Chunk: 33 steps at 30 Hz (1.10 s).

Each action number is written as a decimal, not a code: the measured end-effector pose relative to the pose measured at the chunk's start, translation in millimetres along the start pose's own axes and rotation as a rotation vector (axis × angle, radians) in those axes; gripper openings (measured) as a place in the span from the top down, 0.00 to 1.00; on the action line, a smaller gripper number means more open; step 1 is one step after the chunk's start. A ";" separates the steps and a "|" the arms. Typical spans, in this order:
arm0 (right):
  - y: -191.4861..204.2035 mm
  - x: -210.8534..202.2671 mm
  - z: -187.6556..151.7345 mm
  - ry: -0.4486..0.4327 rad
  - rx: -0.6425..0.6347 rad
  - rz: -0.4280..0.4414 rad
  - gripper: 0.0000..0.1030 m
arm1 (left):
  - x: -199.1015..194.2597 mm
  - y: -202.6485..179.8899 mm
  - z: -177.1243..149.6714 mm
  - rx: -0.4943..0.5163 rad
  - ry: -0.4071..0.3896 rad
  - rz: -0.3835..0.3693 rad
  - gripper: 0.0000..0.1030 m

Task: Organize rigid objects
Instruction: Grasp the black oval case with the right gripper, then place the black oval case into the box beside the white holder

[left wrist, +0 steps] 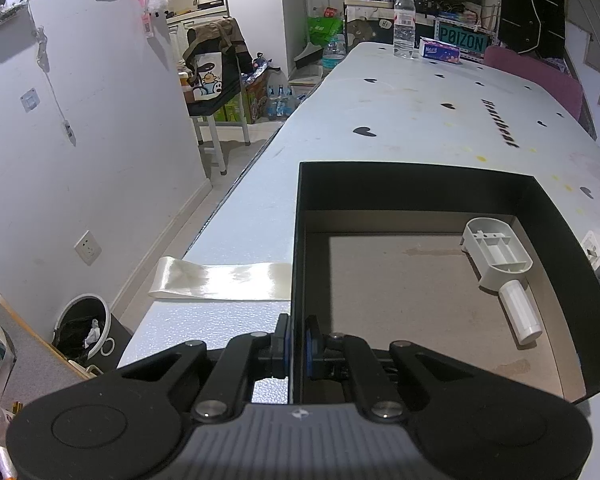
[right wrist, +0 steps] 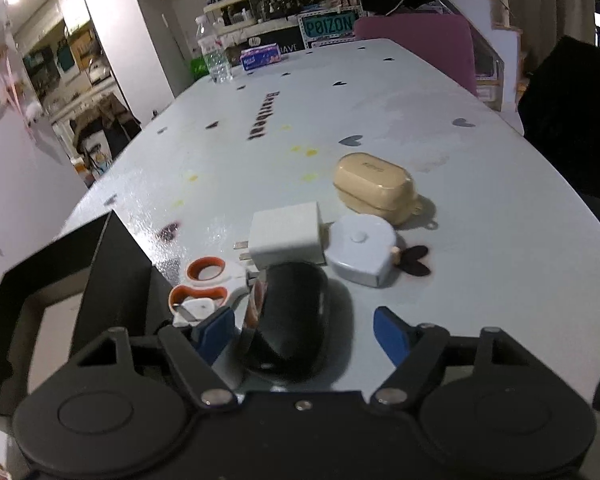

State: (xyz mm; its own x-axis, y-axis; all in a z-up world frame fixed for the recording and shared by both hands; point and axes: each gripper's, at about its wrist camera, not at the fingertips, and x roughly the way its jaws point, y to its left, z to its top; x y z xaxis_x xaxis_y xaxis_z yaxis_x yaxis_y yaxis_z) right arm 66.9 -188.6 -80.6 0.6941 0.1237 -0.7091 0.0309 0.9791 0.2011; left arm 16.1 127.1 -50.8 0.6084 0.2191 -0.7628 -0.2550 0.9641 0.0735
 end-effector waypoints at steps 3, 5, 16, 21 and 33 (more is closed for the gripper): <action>-0.7 8.4 1.1 0.023 0.020 -0.014 0.27 | 0.0 0.0 0.1 -0.001 0.000 -0.001 0.94; -0.9 5.8 0.0 0.016 0.011 0.013 0.38 | 0.0 -0.2 -0.2 -0.001 0.000 -0.002 0.94; -10.4 -12.0 -13.0 0.003 0.024 0.031 0.50 | 0.0 0.0 -0.1 -0.002 0.000 -0.003 0.94; -21.2 -22.1 -17.7 0.012 0.073 0.020 0.50 | 0.2 -0.2 0.2 -0.006 0.001 -0.008 0.94; -1.8 -69.2 2.8 -0.092 0.098 0.090 0.54 | 1.3 1.7 1.0 -0.013 0.003 -0.023 0.94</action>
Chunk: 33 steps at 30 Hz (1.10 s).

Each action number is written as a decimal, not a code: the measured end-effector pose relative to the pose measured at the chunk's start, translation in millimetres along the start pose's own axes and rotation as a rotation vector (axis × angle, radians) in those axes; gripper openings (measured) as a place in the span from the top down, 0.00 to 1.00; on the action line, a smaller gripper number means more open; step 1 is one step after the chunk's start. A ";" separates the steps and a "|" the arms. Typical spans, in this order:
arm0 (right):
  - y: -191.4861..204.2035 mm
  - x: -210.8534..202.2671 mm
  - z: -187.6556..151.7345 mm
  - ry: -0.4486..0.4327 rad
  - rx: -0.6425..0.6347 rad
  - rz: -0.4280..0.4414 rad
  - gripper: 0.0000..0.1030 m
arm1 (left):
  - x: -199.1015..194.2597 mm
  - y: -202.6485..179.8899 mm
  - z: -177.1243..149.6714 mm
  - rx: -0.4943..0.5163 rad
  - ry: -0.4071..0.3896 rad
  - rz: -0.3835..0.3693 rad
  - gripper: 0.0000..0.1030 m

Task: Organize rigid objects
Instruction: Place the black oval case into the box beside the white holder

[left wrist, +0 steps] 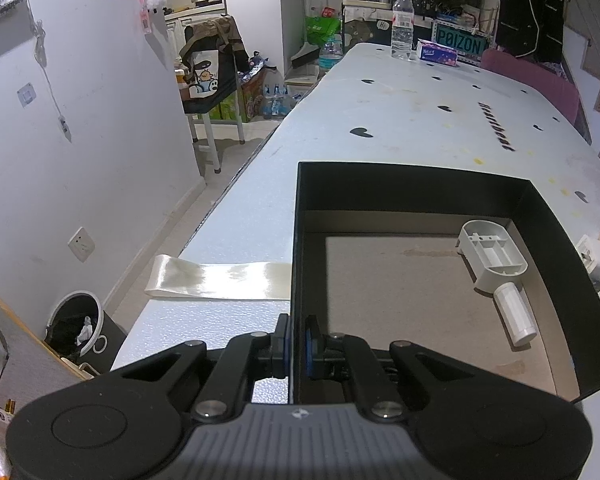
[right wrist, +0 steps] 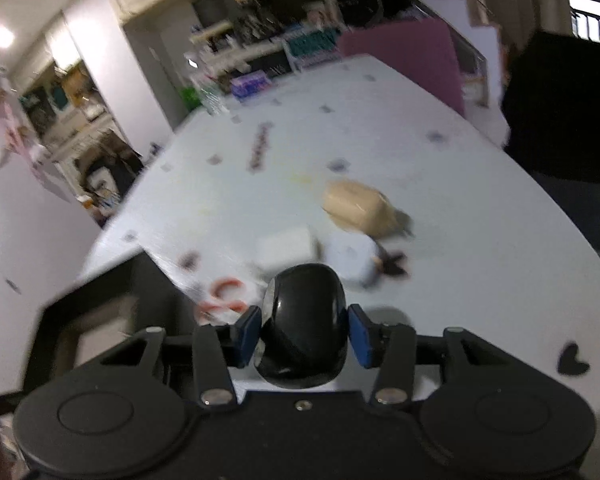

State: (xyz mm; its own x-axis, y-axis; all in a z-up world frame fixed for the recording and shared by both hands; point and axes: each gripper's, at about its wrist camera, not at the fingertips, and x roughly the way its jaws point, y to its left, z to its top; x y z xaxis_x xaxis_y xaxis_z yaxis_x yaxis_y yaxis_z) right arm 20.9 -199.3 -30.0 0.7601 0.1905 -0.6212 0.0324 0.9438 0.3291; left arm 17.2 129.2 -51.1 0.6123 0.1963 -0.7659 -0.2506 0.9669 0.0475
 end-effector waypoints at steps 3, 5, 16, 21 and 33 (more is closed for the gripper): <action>27.9 1.7 6.6 0.010 -0.031 0.093 0.54 | -0.3 0.3 0.1 -0.001 0.000 0.000 0.94; 49.2 8.5 9.4 0.031 -0.057 0.141 0.54 | -0.1 0.3 0.2 -0.001 0.001 -0.001 0.94; 153.9 64.4 11.8 0.179 -0.194 0.257 0.56 | -0.6 0.2 0.3 -0.002 0.000 -0.003 0.94; 175.3 96.0 6.3 0.238 -0.201 0.222 0.56 | -0.5 -0.8 0.8 -0.004 0.000 -0.006 0.94; 178.6 125.7 -7.7 0.249 -0.246 0.116 0.58 | -1.0 -1.8 0.8 -0.004 -0.001 -0.008 0.94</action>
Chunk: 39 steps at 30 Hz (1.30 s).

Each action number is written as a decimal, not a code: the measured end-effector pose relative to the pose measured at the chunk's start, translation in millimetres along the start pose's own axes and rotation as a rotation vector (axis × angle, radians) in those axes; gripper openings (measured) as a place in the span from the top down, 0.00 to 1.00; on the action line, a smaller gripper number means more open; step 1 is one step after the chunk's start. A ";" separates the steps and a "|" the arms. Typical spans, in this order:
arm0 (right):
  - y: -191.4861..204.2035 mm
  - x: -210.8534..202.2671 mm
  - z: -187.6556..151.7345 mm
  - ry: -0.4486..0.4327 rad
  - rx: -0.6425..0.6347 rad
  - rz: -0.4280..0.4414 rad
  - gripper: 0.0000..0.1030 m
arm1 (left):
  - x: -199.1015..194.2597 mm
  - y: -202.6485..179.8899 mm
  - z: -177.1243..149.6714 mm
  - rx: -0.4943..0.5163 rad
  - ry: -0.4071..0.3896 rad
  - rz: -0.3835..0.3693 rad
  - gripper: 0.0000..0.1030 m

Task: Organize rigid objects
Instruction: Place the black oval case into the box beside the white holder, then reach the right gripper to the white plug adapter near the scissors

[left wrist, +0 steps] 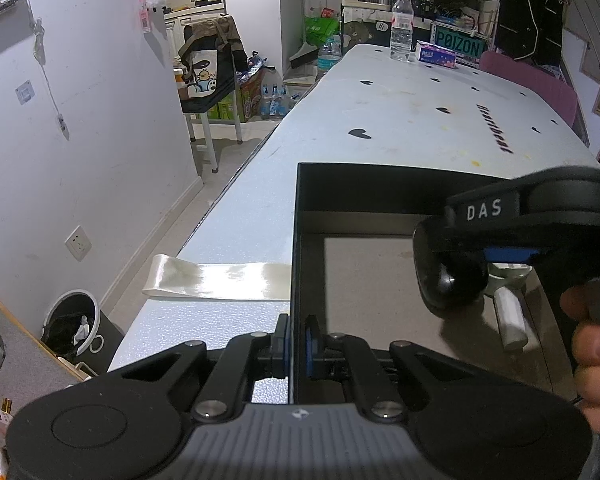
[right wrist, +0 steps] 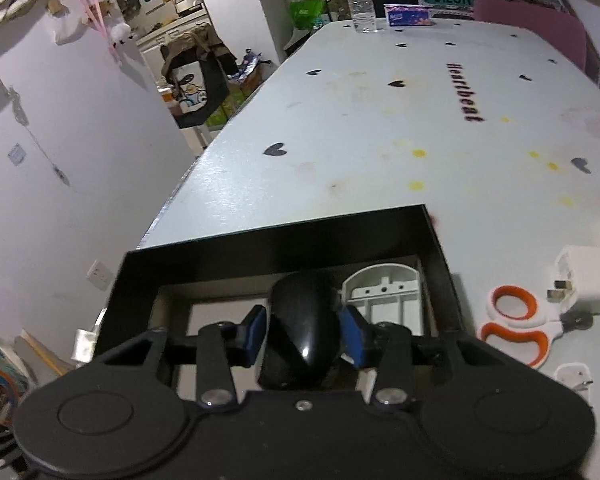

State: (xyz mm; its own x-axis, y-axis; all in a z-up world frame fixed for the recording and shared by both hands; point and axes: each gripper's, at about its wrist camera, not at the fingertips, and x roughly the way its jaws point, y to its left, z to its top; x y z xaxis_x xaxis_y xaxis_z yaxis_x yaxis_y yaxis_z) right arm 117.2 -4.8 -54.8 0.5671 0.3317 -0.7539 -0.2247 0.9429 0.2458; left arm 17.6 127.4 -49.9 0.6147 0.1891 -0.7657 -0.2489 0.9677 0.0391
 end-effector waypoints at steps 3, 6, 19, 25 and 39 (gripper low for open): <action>-1.6 -7.1 0.4 -0.015 0.001 0.013 0.59 | -0.1 -0.2 0.1 0.000 0.000 0.000 0.94; -4.1 -19.0 0.7 -0.027 0.000 0.030 0.57 | -0.3 0.2 -0.3 0.000 -0.001 0.001 0.94; -27.3 -79.1 -23.6 -0.084 -0.059 0.041 0.42 | -0.2 -0.1 -0.3 0.000 0.000 0.001 0.93; -37.7 -99.0 -39.6 -0.112 -0.042 0.067 0.24 | 0.1 0.9 -0.5 -0.001 0.000 0.001 0.93; -43.7 -131.7 -56.7 -0.256 -0.099 0.029 0.00 | 0.1 1.0 -0.4 0.000 0.000 0.002 0.93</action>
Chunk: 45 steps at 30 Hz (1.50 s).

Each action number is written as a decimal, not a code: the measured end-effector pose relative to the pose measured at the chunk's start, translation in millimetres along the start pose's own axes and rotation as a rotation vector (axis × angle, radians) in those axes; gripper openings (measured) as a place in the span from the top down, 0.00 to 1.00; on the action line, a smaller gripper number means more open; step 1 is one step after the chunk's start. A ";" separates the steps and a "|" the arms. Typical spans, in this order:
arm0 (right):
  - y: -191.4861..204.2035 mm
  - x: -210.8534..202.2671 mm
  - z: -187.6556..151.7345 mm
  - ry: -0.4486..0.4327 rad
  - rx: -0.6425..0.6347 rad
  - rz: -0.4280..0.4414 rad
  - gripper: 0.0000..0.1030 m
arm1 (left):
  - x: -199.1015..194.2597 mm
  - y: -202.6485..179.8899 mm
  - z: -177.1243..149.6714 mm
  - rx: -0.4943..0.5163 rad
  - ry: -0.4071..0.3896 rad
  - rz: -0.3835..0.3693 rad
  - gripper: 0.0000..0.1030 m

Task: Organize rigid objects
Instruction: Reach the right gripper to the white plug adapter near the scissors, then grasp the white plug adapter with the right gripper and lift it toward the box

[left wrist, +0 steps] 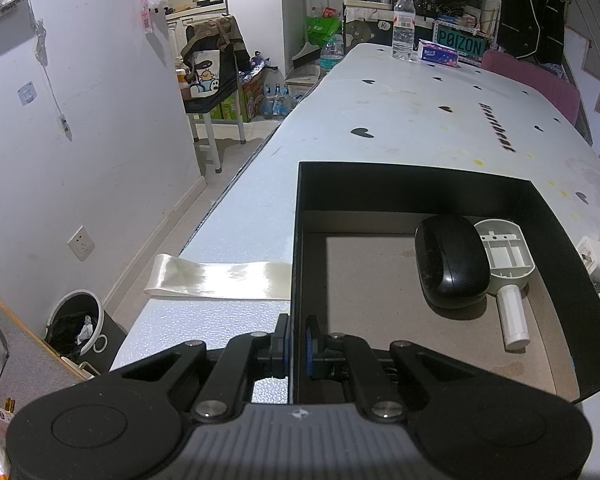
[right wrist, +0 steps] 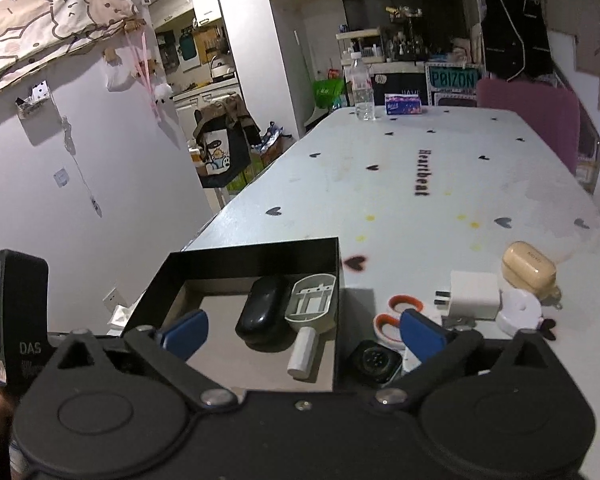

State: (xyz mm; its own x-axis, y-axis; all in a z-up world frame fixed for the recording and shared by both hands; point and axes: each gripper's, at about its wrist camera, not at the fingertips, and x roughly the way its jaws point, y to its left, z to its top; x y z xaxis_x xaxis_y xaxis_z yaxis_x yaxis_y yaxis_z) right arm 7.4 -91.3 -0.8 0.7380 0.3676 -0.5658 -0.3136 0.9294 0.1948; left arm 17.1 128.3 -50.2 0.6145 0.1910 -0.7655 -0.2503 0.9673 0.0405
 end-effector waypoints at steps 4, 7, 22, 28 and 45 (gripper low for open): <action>-6.4 -1.3 -0.6 -0.016 -0.004 -0.027 0.00 | 0.2 0.9 -0.3 0.000 0.000 0.000 0.93; -17.9 -2.2 0.4 -0.024 0.008 -0.062 0.00 | 0.3 0.8 -0.2 0.000 0.000 0.001 0.93; -89.1 7.7 -22.6 -0.021 0.132 -0.195 0.00 | 0.3 0.5 -0.2 0.001 0.000 0.001 0.93; -105.3 26.7 -38.3 0.001 0.257 -0.122 0.00 | 0.6 2.6 -0.7 0.000 -0.001 0.004 0.93; -85.5 44.9 -37.0 0.052 0.234 -0.078 0.59 | -0.1 7.3 -1.3 0.003 -0.002 0.014 0.93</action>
State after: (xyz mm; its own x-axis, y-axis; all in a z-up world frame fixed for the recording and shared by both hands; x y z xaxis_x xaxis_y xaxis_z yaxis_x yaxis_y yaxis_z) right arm 45.2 -155.5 -72.5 0.7211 0.2977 -0.6256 -0.1056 0.9397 0.3254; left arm 14.2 135.1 -50.7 0.6128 0.2045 -0.7633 -0.2564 0.9651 0.0527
